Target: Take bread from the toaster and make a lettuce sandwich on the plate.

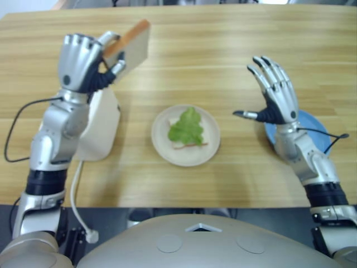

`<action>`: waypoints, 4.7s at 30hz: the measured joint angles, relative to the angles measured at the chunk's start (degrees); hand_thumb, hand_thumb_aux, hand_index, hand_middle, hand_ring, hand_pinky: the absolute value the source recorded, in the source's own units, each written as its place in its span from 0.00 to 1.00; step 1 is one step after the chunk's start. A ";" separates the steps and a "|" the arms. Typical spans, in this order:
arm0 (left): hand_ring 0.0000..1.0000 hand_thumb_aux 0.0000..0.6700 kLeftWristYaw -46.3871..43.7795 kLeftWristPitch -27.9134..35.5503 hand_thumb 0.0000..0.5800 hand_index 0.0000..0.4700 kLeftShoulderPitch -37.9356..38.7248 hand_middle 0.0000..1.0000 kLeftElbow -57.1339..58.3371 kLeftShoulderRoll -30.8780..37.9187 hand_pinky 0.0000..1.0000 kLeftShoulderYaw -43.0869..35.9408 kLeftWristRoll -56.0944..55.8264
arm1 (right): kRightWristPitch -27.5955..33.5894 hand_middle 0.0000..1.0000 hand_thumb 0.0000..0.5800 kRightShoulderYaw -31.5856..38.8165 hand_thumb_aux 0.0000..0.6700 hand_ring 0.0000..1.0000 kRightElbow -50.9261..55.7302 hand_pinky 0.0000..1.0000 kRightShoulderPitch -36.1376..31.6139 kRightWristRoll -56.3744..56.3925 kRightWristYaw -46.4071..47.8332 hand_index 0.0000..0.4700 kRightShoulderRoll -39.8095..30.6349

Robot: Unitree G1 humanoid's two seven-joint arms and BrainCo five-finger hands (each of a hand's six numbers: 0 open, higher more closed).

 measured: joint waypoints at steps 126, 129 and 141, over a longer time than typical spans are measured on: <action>0.00 0.00 -9.31 -11.44 0.00 0.00 28.49 0.00 3.06 13.72 0.00 -6.18 -27.75 | -15.59 0.00 0.00 7.98 0.00 0.00 0.06 0.00 4.61 28.08 25.72 0.00 -7.22; 0.00 0.00 -13.88 -12.38 0.00 0.00 32.15 0.00 2.58 14.08 0.00 -5.26 -29.45 | -16.58 0.00 0.00 5.65 0.00 0.00 -4.14 0.00 8.50 35.75 30.08 0.00 -8.60; 1.00 1.00 -30.12 -17.36 1.00 0.98 36.77 1.00 3.54 13.40 1.00 -11.99 -28.05 | -13.63 1.00 1.00 10.24 1.00 1.00 -5.60 1.00 25.41 47.14 57.28 0.98 -17.36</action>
